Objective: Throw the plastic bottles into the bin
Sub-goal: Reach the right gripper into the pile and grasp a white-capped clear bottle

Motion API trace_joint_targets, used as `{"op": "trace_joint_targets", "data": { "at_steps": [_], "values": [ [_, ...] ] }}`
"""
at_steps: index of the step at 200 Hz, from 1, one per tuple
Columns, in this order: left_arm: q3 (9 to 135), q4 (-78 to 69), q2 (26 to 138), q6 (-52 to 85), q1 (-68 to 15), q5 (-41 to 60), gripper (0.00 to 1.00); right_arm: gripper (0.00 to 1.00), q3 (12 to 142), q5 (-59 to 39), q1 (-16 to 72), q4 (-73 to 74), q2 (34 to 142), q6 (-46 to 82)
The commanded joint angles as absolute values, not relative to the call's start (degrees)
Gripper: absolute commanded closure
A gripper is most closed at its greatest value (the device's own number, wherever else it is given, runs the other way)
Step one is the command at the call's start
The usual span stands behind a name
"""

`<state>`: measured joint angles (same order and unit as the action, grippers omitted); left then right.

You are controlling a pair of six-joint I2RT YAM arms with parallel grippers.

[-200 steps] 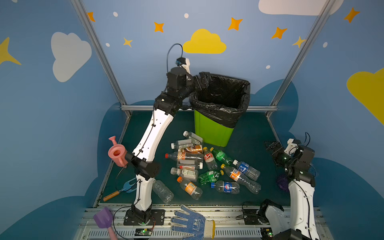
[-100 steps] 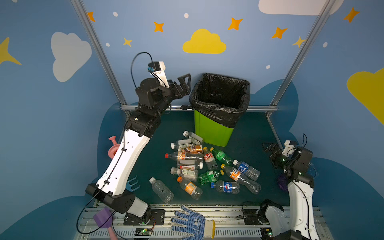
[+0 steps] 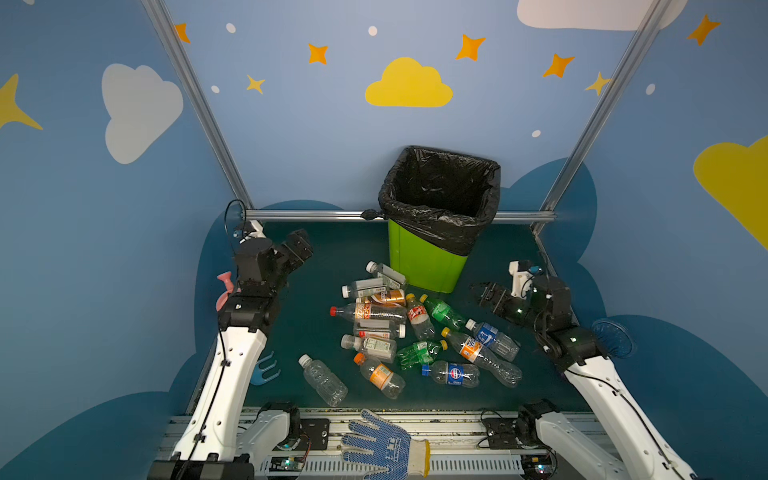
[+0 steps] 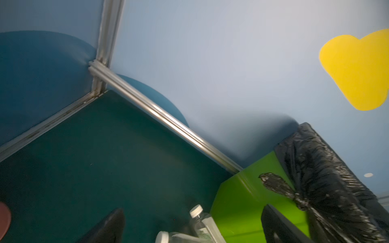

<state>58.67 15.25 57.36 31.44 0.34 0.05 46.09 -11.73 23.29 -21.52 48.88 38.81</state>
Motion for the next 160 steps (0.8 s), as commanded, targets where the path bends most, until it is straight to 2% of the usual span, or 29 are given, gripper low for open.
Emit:
{"op": "trace_joint_targets", "data": {
  "at_steps": [1,29,59,97,160],
  "values": [
    [53.38,15.14,56.8,32.44,2.32,1.93,0.0,0.04,47.6,-0.91,33.53,-19.8,51.38,39.83],
    [49.59,14.25,56.5,32.76,4.55,2.72,0.0,0.04,51.86,5.35,48.05,-18.44,60.51,36.76],
    [48.82,13.89,57.57,32.3,7.63,3.92,0.0,0.08,62.58,4.08,59.32,-18.89,76.26,32.19],
    [51.21,13.0,60.87,32.98,12.63,7.73,0.0,0.11,78.57,-0.33,67.76,-24.49,93.88,27.68],
    [53.35,13.52,60.97,34.67,13.8,9.57,0.0,0.12,93.32,-3.58,75.23,-30.25,111.71,26.21]
  ]
}}
